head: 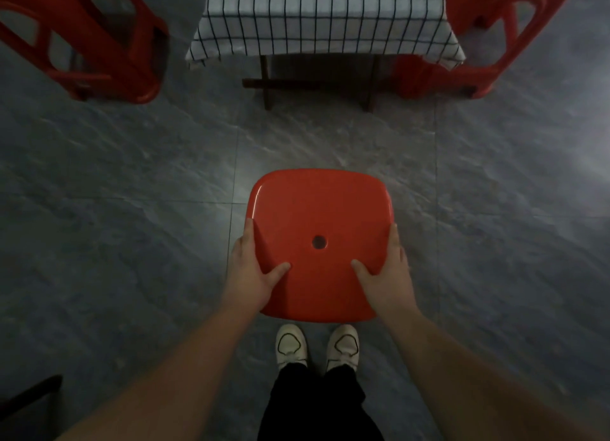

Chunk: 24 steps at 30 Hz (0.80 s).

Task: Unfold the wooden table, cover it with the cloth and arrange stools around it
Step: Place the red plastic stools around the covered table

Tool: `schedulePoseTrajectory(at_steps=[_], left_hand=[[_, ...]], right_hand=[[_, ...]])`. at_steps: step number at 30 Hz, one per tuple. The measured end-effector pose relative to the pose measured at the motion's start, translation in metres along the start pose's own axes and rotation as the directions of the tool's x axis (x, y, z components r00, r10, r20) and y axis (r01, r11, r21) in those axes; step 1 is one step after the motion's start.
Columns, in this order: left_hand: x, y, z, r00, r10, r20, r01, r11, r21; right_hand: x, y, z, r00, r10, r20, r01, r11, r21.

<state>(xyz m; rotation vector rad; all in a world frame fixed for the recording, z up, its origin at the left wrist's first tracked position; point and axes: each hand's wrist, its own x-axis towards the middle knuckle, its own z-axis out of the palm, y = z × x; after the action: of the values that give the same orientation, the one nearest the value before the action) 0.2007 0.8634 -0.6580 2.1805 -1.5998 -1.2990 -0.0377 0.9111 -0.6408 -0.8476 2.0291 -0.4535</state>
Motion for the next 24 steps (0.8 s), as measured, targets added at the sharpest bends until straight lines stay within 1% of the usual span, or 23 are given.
schedulePoseTrajectory(at_steps=[6,10,24], left_hand=[[-0.013,-0.023,0.017,1.000,-0.025,0.004,0.025,0.999,0.027],[-0.016,-0.033,0.022,0.999,-0.047,0.021,0.046,0.997,0.056],[-0.012,-0.029,0.021,0.998,-0.050,0.024,0.049,0.999,0.023]], right_hand=[[-0.007,0.028,0.016,0.999,-0.003,0.043,0.004,1.000,-0.004],[-0.010,0.039,0.023,0.999,-0.013,0.038,0.013,1.000,0.001],[-0.008,0.038,0.024,0.998,0.006,0.054,-0.005,1.000,-0.006]])
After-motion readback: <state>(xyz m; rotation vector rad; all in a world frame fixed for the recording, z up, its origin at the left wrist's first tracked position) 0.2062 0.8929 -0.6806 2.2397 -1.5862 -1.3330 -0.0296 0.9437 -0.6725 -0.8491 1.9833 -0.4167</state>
